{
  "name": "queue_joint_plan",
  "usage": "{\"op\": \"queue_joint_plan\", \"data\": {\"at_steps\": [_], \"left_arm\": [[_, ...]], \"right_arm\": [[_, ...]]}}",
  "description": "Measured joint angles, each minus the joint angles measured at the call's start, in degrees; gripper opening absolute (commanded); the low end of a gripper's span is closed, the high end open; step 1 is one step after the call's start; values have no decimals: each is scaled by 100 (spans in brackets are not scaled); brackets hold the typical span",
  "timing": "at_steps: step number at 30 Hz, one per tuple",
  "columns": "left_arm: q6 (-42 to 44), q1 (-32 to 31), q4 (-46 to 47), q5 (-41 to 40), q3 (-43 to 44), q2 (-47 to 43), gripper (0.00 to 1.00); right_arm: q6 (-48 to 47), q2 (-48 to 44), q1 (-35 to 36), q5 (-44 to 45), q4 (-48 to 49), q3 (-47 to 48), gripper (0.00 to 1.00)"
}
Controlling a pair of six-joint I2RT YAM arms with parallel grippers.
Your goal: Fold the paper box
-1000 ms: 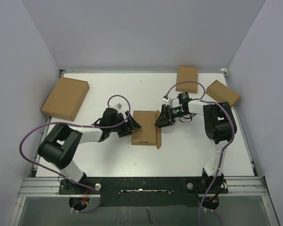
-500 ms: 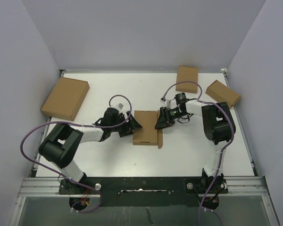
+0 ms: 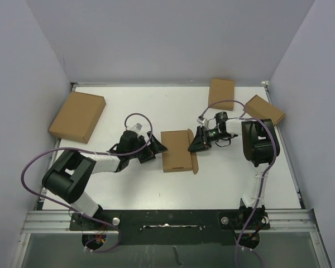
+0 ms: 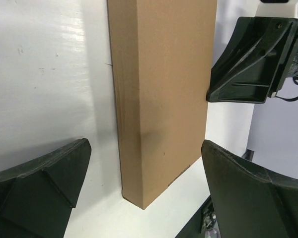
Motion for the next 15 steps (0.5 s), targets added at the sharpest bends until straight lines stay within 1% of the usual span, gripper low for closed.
{"op": "queue_joint_plan", "data": {"at_steps": [5,10,12,15], "left_arm": [[-256,-11,310,2,0,186,91],[-562,-131,809,13,35,496,86],[-601,-166,852,-11,39,527,81],[-691,-208,894,-68,39,564,79]], "right_arm": [[46,103,-153,-179,0,-4,23],[87,181,-223,-313,2,-7,22],[105,256,-262,-433,7,-4,22],[114,273,-321,-476,-20,-7,21]]}}
